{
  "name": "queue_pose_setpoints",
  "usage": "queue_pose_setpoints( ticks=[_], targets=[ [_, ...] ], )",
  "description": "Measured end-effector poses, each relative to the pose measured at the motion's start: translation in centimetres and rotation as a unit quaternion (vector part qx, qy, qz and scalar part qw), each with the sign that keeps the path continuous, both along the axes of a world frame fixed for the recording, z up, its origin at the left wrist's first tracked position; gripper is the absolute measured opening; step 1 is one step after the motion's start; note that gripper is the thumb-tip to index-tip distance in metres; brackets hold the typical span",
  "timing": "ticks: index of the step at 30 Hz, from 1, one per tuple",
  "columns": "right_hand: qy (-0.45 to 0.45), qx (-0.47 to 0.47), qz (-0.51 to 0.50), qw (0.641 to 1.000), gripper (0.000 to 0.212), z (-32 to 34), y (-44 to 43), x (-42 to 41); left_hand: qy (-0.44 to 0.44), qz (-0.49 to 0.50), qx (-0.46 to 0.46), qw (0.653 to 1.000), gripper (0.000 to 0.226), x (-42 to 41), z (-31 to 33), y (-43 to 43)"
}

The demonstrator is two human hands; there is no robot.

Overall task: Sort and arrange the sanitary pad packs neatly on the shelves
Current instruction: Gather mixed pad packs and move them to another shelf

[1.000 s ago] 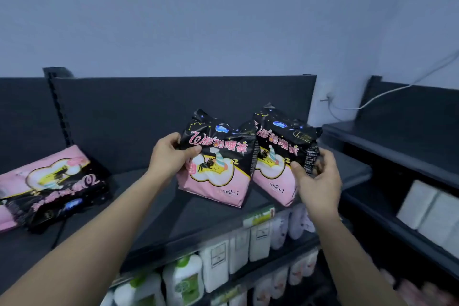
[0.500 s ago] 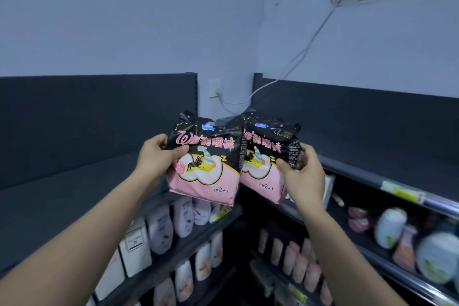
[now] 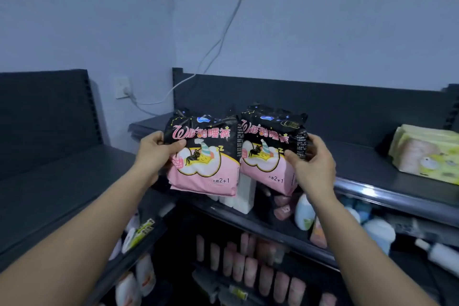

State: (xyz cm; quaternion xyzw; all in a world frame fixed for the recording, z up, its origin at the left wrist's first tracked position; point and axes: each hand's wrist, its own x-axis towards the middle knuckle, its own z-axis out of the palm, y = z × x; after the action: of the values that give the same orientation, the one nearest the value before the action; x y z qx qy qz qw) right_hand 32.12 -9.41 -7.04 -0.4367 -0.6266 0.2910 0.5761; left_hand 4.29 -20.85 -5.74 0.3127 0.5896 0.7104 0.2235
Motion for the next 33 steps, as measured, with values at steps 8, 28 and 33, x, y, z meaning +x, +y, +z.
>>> queue_pose_setpoints(
  ticks=[8,28,33],
  targets=[
    [-0.001,0.004,-0.083,0.997,0.046,0.9,10.0,4.9,0.030,-0.074,0.011,0.997,0.025,3.1,1.2,14.5],
    [0.022,-0.093,-0.152,0.984,0.040,-0.8,33.9,15.1,0.069,-0.138,-0.019,0.988,0.027,10.3,0.2,44.4],
    [0.007,-0.104,-0.161,0.982,0.036,-0.3,36.8,16.0,0.125,-0.085,-0.034,0.988,0.032,11.7,-0.7,48.0]
  ],
)
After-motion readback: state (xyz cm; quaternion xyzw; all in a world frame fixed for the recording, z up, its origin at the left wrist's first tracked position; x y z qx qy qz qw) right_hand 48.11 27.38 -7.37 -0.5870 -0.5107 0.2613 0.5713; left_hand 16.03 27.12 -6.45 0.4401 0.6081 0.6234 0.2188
